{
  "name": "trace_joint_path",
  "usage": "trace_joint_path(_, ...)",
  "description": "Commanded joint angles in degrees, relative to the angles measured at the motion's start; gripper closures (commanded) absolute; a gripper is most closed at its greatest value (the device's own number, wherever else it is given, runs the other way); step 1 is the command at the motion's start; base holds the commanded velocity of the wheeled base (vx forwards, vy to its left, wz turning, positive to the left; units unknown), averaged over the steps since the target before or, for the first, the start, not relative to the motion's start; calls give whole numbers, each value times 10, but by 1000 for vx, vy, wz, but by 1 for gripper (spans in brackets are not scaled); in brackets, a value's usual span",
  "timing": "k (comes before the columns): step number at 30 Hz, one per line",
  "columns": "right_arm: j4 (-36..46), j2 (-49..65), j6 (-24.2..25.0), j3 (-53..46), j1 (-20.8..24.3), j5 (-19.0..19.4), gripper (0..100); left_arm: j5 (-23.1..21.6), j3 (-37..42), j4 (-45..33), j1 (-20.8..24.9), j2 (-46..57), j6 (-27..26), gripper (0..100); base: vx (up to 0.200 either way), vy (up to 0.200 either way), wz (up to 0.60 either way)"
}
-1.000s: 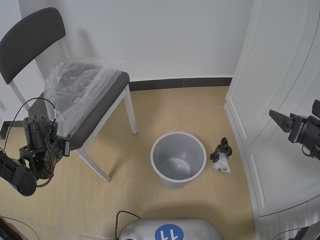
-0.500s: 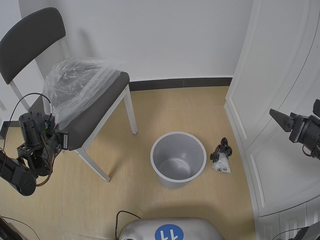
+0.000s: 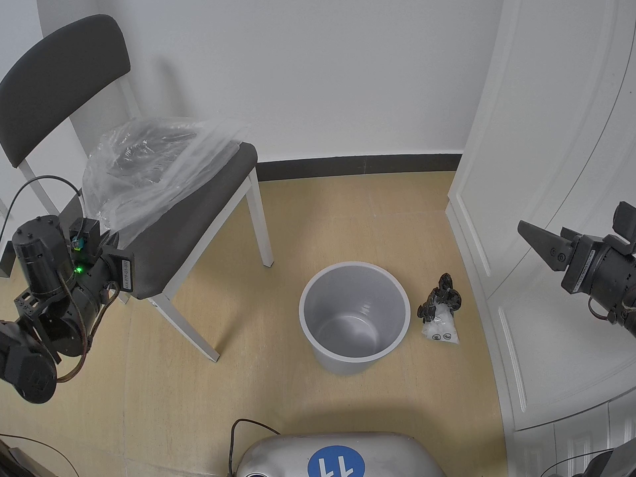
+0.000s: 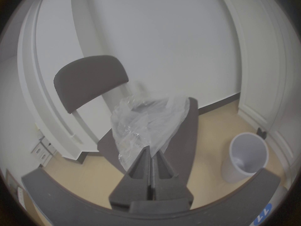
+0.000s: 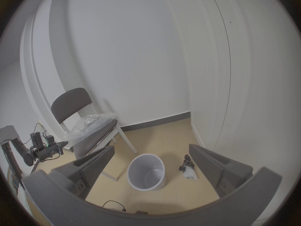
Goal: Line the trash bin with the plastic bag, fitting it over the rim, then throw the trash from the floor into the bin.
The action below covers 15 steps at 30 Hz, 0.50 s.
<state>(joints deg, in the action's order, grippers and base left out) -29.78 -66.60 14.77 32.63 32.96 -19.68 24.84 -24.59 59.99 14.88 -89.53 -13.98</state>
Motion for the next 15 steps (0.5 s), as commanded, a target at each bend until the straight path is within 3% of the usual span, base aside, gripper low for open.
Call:
trace_joint_path(1, -39, -30, 6, -1, 46, -47, 0, -42, -3, -8, 59, 95, -1, 100, 0, 0, 0)
trace_joint_path(4, -51, -32, 5, -5, 66, -55, 0, -71, -30, -12, 91, 113, 0, 100, 0, 0, 0)
trace_joint_path(7, -52, -33, 6, -10, 79, -59, 0, -78, -4, -14, 113, 134, 12, 100, 0, 0, 0)
trace_joint_path(15, -53, -71, 38, -19, 116, -63, 0, -158, 26, -14, 113, 170, 19, 100, 0, 0, 0)
